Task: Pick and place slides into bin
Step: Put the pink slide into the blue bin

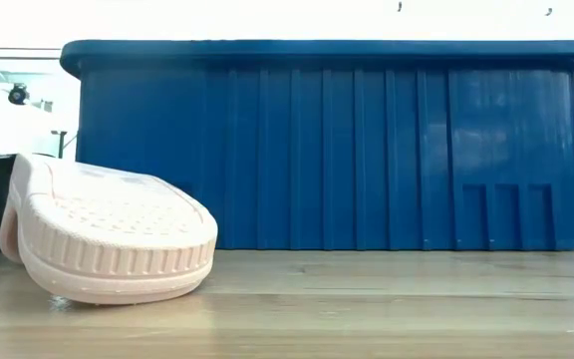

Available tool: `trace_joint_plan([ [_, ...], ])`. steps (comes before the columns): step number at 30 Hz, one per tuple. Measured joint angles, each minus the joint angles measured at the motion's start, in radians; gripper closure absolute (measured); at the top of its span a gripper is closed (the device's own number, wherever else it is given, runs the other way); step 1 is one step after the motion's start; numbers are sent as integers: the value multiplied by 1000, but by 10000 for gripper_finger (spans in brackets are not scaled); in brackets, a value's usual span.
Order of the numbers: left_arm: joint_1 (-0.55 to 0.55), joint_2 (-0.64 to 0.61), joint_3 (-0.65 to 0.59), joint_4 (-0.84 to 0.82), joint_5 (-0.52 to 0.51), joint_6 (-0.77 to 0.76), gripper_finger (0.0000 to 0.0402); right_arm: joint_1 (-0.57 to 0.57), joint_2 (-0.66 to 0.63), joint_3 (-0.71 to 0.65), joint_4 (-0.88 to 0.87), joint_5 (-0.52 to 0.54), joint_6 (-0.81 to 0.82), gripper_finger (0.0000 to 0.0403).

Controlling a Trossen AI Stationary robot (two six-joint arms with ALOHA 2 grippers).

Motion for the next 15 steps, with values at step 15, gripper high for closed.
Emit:
trace_joint_plan([
  [15,175,-95,0,438,38,793,402,0,0,-1,1,0,14,227],
])
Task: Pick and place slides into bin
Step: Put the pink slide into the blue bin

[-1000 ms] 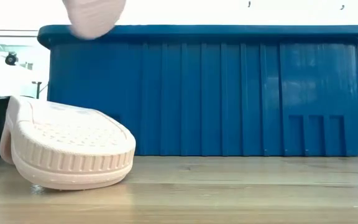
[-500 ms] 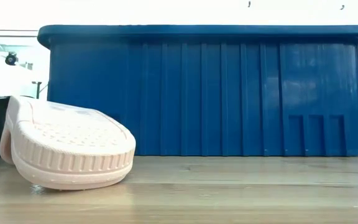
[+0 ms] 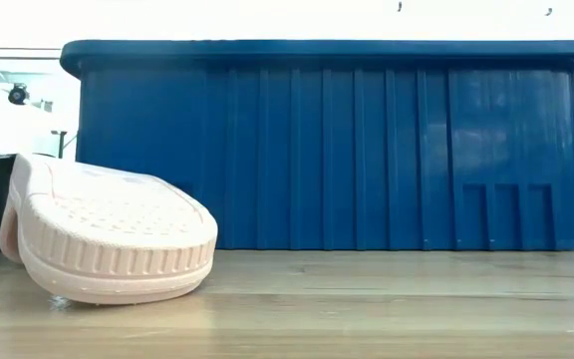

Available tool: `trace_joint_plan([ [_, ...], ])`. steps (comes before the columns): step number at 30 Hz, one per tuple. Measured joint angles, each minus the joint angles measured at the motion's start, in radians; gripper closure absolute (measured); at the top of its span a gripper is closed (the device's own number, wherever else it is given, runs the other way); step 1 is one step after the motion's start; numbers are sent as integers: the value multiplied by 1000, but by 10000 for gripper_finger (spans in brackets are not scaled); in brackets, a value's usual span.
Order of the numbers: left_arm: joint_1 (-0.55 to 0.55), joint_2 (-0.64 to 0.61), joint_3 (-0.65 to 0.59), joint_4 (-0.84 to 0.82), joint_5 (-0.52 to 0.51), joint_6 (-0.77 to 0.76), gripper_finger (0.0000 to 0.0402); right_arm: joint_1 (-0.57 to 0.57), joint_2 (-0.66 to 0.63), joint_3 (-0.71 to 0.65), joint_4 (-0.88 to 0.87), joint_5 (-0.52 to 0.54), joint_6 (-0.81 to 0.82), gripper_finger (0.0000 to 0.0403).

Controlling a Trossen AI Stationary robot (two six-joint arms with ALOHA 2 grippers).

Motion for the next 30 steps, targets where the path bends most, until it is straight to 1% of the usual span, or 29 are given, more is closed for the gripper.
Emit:
trace_joint_plan([
  [3,62,-34,0,21,72,105,402,0,0,0,0,0,30,227],
  [9,218,-89,0,22,204,280,401,0,0,0,0,2,28,227],
  [14,360,-117,-4,16,310,387,402,0,1,0,4,108,29,227],
  [17,446,-123,-13,6,319,438,401,0,1,0,7,190,24,227],
  [19,508,-126,-15,-33,320,474,401,0,1,5,7,228,34,227],
  [25,682,-119,-36,-180,327,497,401,0,2,27,7,253,13,227],
  [30,770,-103,-103,-187,337,501,401,0,2,37,6,254,13,227],
])
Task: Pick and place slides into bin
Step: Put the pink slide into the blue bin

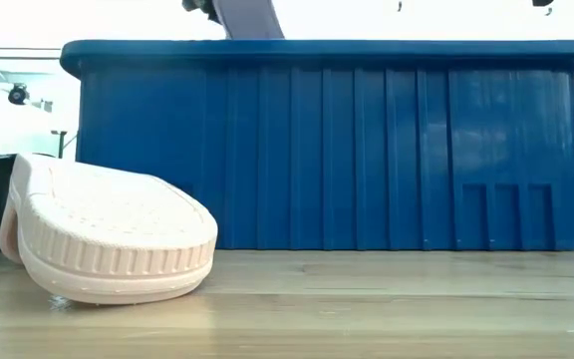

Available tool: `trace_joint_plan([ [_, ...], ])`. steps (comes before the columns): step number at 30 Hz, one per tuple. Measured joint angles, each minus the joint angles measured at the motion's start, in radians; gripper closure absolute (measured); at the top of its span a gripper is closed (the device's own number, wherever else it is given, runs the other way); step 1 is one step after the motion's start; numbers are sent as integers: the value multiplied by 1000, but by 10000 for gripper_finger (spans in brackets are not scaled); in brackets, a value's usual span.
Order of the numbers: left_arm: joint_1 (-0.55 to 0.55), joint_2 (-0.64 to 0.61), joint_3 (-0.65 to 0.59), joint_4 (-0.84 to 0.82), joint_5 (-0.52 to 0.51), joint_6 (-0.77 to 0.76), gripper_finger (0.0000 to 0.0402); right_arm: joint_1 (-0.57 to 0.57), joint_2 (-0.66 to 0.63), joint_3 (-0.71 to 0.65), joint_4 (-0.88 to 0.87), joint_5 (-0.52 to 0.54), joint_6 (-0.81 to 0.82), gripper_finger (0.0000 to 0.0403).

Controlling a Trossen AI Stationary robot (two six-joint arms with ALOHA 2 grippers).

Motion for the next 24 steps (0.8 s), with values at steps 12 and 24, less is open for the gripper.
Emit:
trace_joint_plan([
  [12,32,174,-89,48,-117,195,401,0,0,0,-1,0,8,227],
  [24,12,308,-77,51,-87,206,401,0,0,0,-2,60,7,227],
])
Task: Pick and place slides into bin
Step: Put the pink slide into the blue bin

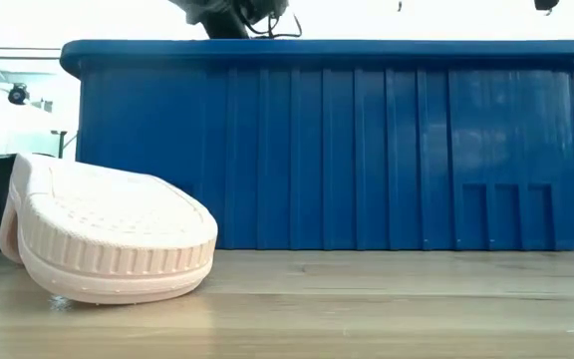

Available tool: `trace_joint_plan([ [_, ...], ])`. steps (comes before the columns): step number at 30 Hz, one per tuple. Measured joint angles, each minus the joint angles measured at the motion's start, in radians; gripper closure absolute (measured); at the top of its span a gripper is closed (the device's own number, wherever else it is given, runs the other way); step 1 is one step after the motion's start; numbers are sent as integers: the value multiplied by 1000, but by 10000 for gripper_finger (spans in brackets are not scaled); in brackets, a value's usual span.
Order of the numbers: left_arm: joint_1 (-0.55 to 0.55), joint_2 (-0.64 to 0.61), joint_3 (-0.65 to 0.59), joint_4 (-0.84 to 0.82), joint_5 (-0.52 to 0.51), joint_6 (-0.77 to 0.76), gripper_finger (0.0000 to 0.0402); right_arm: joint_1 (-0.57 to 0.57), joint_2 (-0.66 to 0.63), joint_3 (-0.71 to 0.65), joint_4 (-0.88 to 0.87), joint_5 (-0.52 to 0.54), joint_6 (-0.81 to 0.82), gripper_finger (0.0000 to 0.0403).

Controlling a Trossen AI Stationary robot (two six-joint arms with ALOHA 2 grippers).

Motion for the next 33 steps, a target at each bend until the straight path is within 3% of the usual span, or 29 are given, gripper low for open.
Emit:
trace_joint_plan([
  [4,-1,-7,-10,-1,153,-7,401,0,0,0,0,0,0,227],
  [14,22,82,-12,6,163,-4,401,0,0,0,-1,19,0,227],
  [20,23,180,-12,99,-60,57,401,0,0,0,-1,18,0,227],
  [33,34,255,-12,274,-52,107,401,0,0,0,-1,16,0,227],
])
